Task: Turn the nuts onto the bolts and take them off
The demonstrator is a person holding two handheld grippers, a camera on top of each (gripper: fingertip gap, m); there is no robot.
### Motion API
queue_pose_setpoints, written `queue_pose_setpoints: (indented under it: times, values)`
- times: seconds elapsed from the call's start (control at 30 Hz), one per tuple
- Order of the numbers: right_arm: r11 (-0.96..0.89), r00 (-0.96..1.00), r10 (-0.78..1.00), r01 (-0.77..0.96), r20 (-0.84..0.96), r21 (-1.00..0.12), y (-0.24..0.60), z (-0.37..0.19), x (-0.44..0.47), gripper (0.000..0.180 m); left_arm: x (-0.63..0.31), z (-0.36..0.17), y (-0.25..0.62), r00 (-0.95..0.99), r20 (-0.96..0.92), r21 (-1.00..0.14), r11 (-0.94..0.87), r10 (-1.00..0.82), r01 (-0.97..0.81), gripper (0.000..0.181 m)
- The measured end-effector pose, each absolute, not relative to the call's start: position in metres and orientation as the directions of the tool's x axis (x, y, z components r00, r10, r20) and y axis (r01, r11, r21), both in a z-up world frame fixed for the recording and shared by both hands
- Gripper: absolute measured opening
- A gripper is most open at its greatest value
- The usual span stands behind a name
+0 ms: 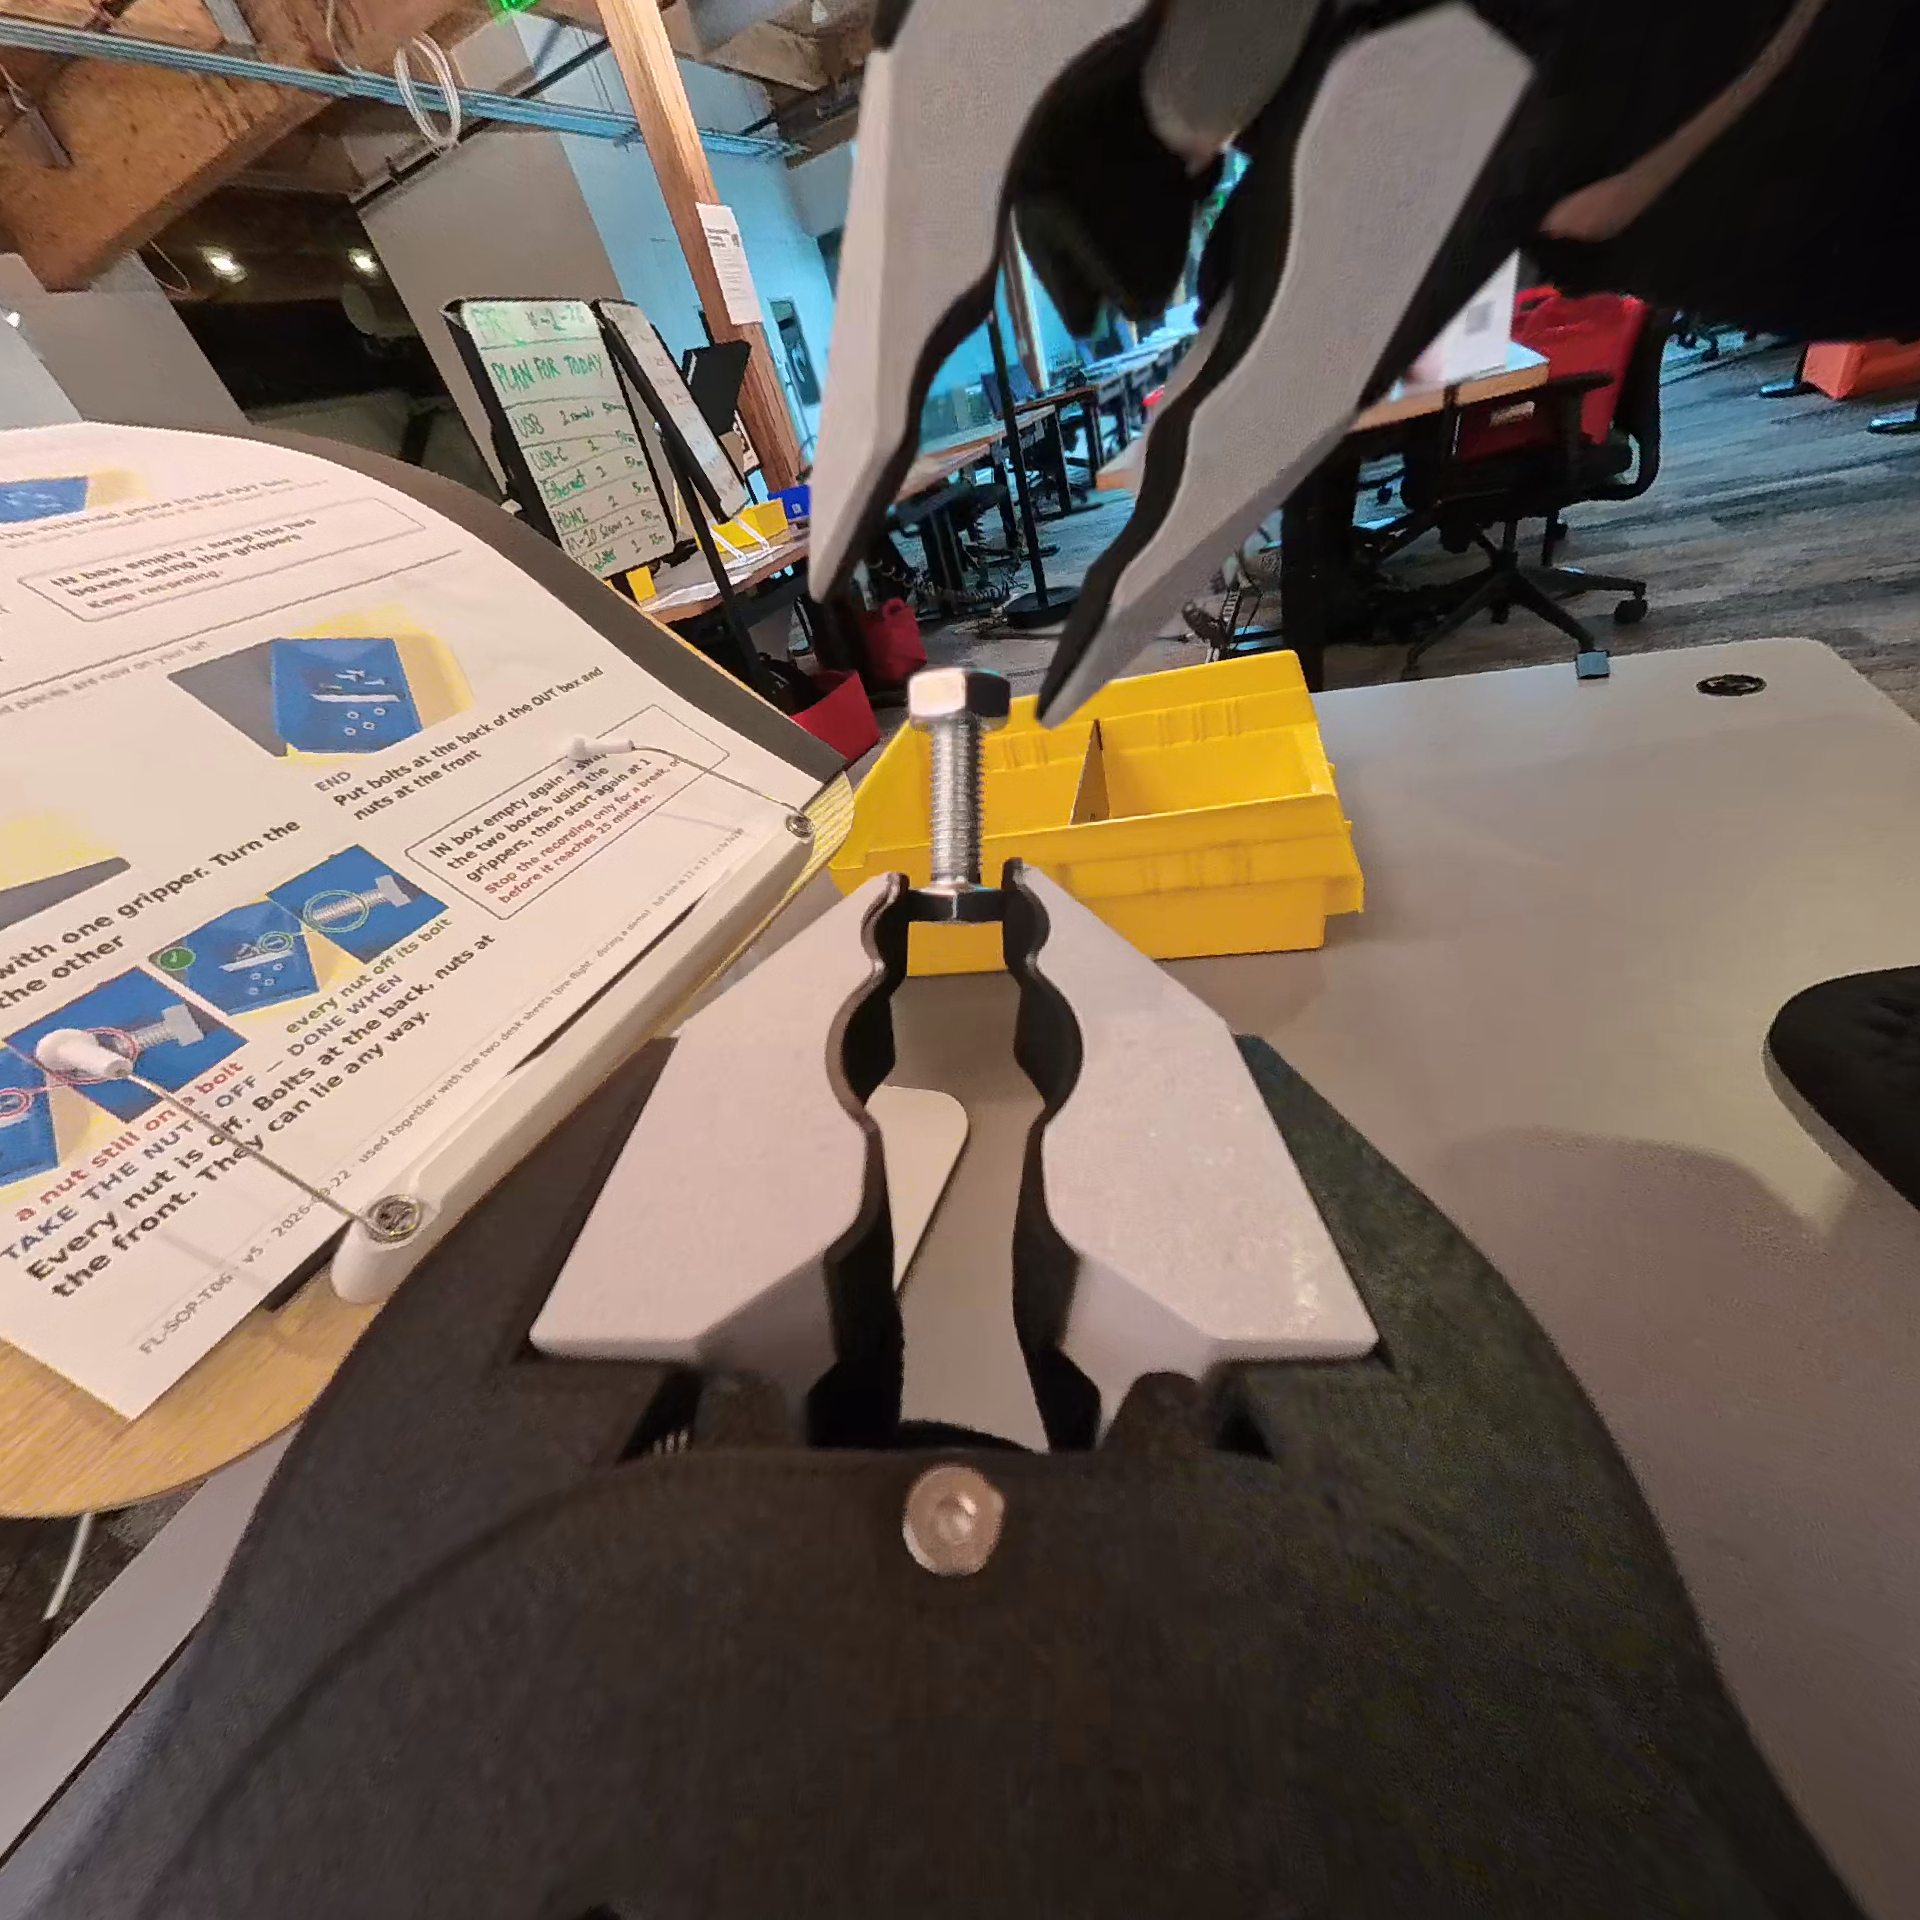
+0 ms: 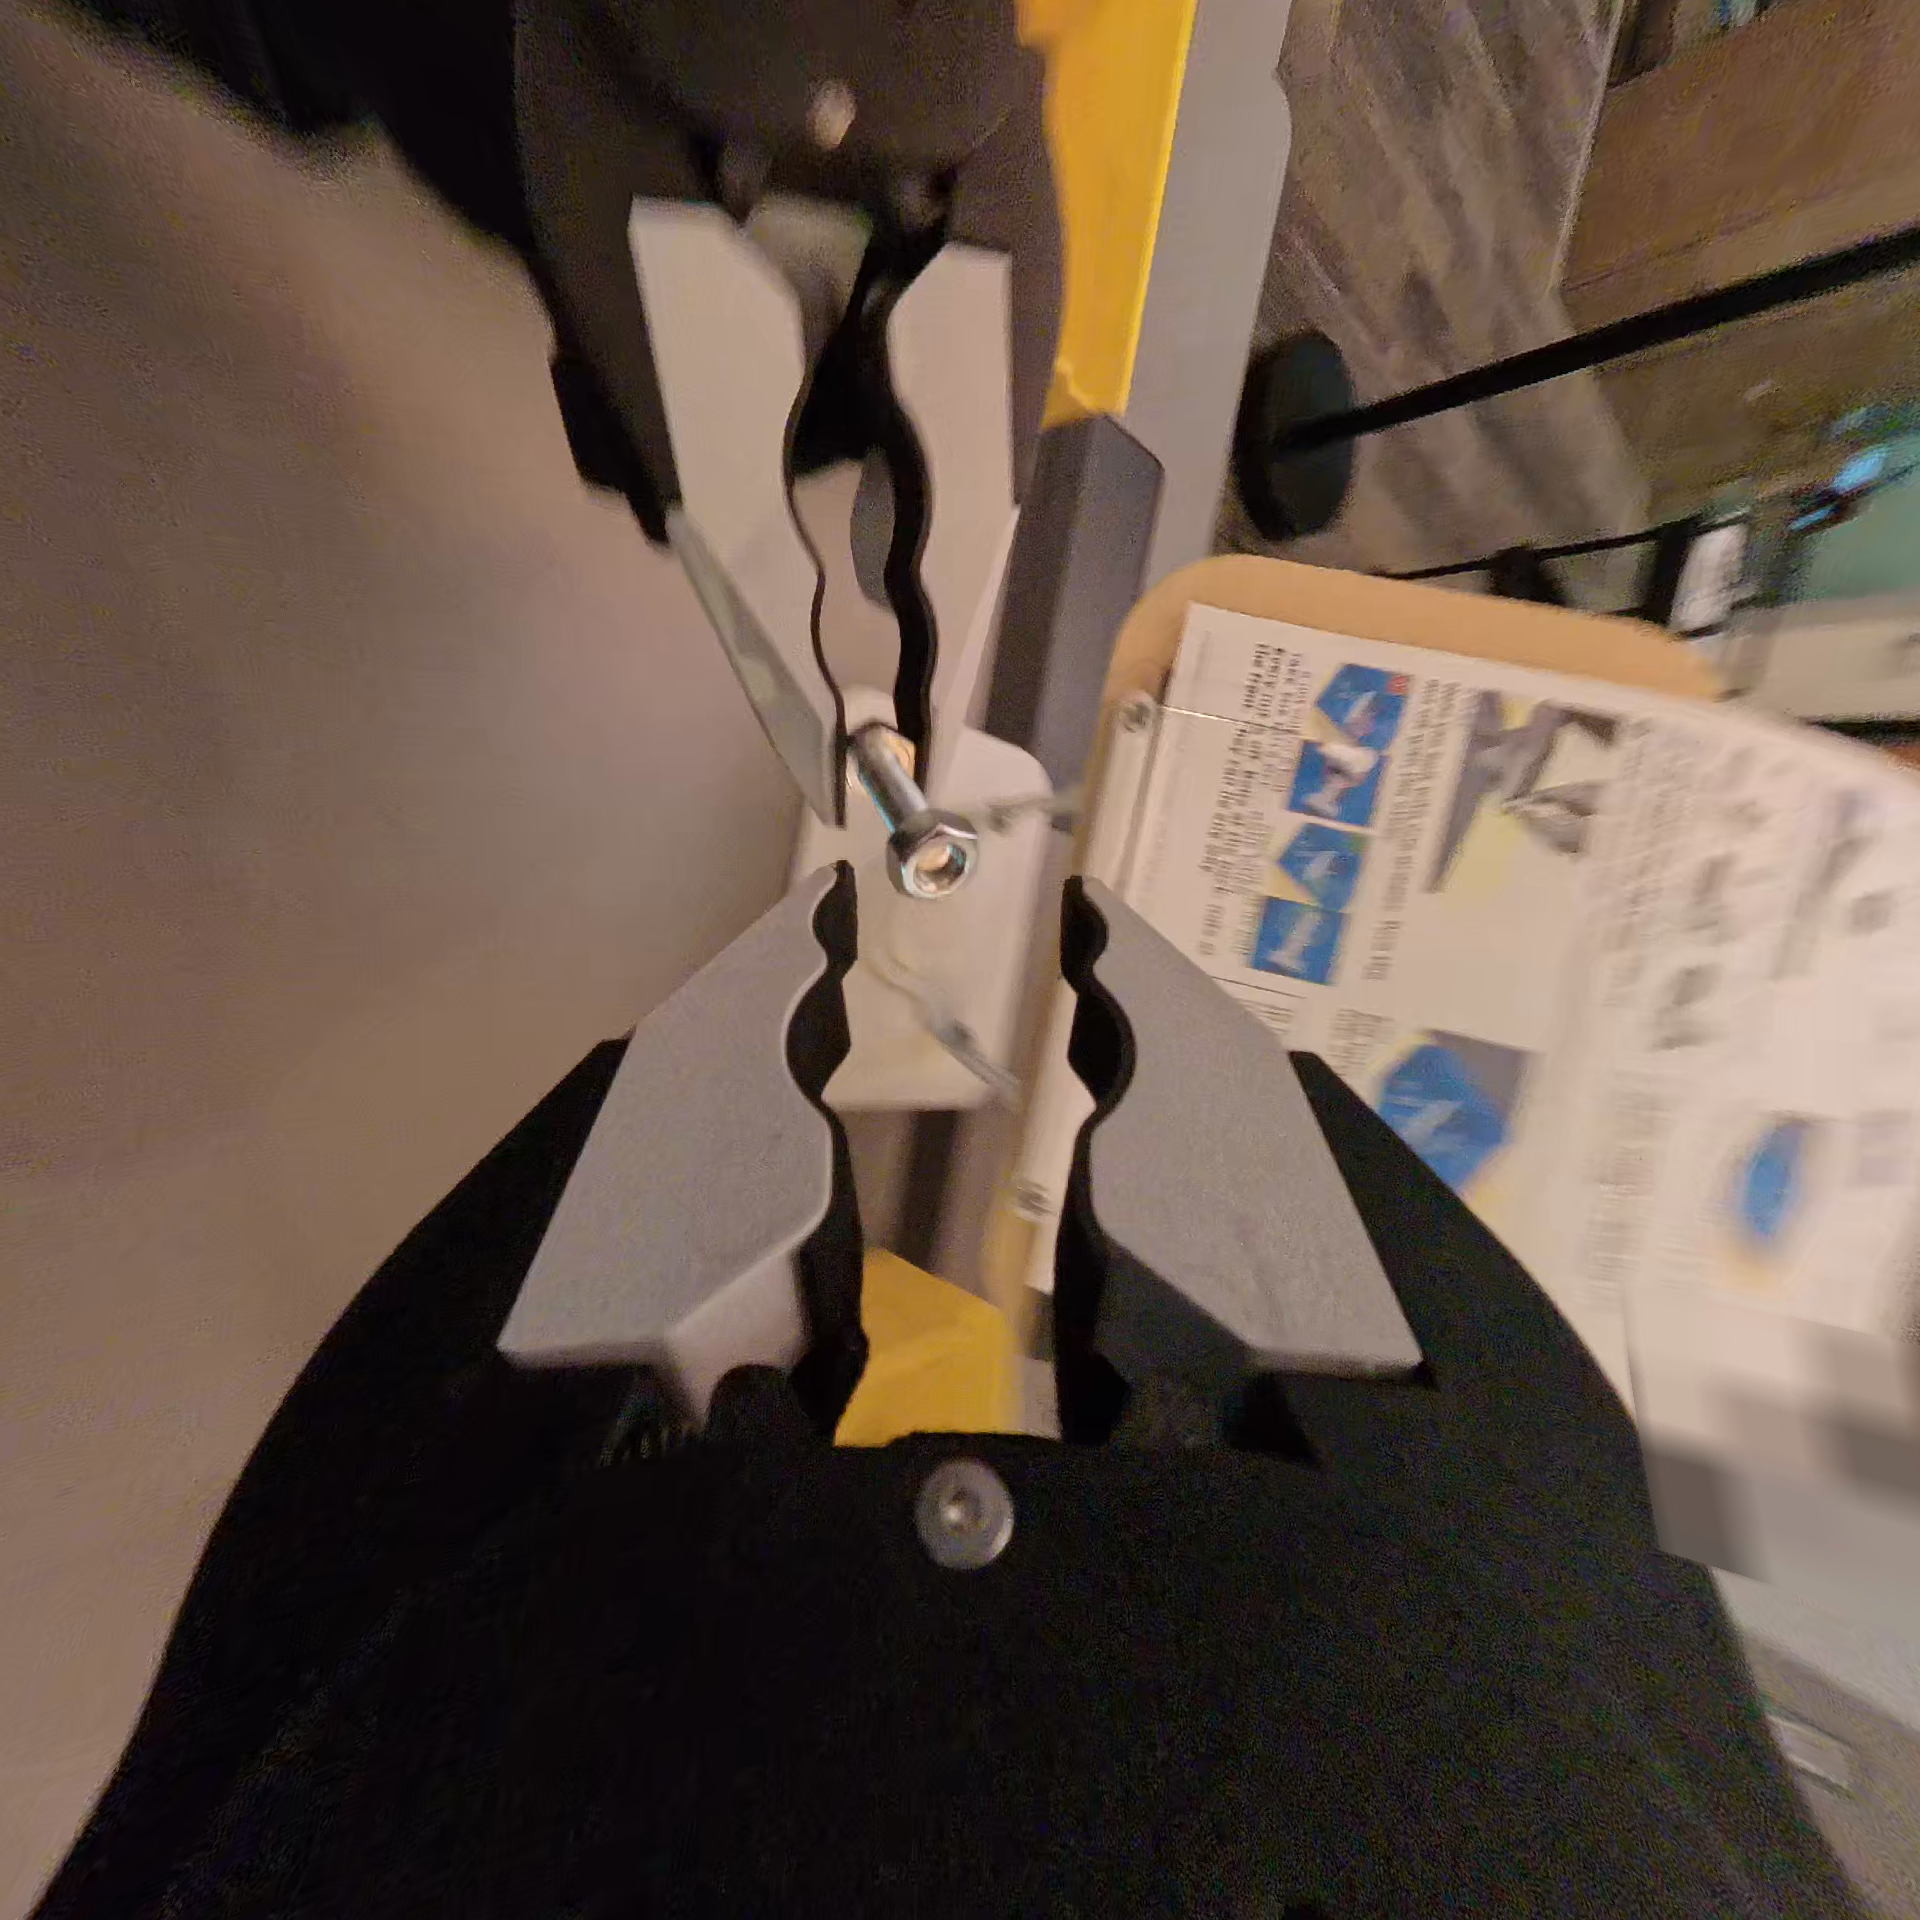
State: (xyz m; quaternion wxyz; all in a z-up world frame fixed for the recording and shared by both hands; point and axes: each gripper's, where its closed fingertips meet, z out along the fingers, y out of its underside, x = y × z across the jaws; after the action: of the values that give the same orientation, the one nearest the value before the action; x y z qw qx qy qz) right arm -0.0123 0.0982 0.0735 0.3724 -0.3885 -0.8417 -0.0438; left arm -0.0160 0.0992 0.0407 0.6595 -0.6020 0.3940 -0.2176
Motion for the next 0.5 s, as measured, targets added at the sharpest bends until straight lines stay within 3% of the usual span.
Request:
queue_pose_setpoints:
  times: [0.07, 0.17, 0.3, 0.37, 0.5]
  values:
    - [0.541, -0.295, 0.810, 0.711, 0.507, -0.449, 0.094, 0.077, -0.013, 0.030, -0.016, 0.041, 0.100, 0.599, -0.260, -0.965, 0.182, -0.758, -0.189, 0.016]
    - [0.291, -0.158, 0.953, 0.720, 0.259, -0.631, 0.096, 0.075, -0.012, 0.030, -0.015, 0.041, 0.100, 0.601, -0.271, -0.962, 0.189, -0.752, -0.196, 0.016]
    - [0.130, -0.116, 0.991, 0.709, 0.067, -0.693, 0.093, 0.066, -0.013, 0.027, -0.012, 0.040, 0.099, 0.601, -0.287, -0.957, 0.197, -0.746, -0.212, 0.016]
    - [0.115, -0.124, 0.992, 0.704, 0.038, -0.700, 0.091, 0.064, -0.013, 0.017, -0.011, 0.040, 0.100, 0.599, -0.288, -0.957, 0.197, -0.747, -0.214, 0.016]
    - [0.146, -0.151, 0.987, 0.702, 0.055, -0.697, 0.091, 0.062, -0.014, 0.017, -0.012, 0.037, 0.101, 0.601, -0.289, -0.956, 0.192, -0.745, -0.221, 0.016]
